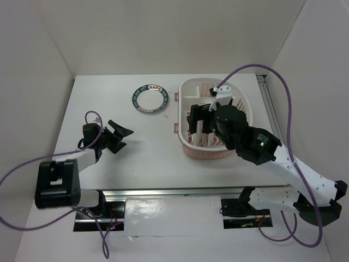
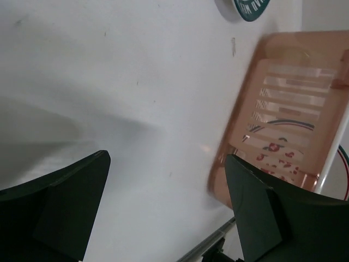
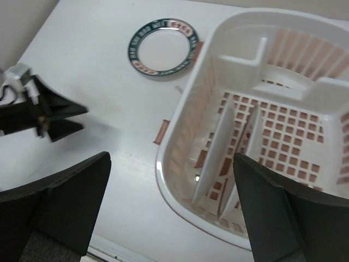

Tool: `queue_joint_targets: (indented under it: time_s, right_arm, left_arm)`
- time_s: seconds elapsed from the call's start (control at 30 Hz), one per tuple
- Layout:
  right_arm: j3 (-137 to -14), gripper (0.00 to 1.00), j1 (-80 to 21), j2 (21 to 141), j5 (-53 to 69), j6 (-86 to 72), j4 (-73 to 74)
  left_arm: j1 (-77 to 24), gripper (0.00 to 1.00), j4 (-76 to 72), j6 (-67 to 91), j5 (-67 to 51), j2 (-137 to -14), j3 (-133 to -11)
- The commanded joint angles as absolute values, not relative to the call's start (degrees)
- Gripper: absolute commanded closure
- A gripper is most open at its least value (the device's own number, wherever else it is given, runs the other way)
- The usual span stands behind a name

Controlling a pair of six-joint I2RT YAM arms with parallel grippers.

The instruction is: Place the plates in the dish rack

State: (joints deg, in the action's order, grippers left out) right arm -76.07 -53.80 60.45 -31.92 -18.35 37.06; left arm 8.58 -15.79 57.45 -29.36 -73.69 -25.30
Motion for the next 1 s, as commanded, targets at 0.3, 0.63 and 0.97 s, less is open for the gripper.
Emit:
queue_joint_targets:
  time_s: [0.3,0.63,0.97]
  right_arm:
    - [-75.0,0.00,-55.8,61.8,-20.7,-13.0,29.6]
    - [-74.4,0.00,-56.3,62.9,-21.8,-11.3,26.4]
    - [-72.6,0.00,-56.3,62.2,-16.4,-11.3,23.7]
  left_arm:
    - [2.3,0.00,-43.8,68.5,-15.0,-105.0,-39.9]
    - [-4.7,0.08,-25.4,71.7,-4.7,-121.9,-64.8]
    - [-7.0,0.90,-13.5,70.9,4.9,-125.4,-72.1]
